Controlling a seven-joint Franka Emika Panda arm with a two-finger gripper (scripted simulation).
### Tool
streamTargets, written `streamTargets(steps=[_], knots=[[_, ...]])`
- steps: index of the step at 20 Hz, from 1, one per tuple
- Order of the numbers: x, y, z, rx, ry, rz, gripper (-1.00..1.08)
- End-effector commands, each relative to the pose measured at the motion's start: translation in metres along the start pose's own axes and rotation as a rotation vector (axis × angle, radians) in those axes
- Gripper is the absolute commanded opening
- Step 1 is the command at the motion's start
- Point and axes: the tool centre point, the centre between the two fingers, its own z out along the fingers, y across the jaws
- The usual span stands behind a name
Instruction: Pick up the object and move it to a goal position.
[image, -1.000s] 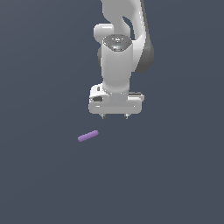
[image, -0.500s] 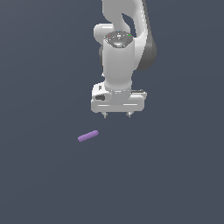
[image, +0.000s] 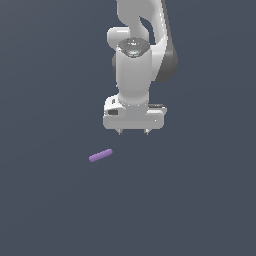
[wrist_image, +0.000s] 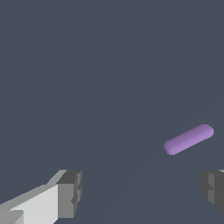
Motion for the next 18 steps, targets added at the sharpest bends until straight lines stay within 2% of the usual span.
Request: streamTargets(steps=[1,9,18], knots=[[0.0,0.004,0.005,0.001,-0.003,0.032,1.0],[0.002,0.029,0.03,0.004,-0.015,0.217,1.0],[0.001,0.075,0.074,-0.005,-0.032,0.542,1.0]])
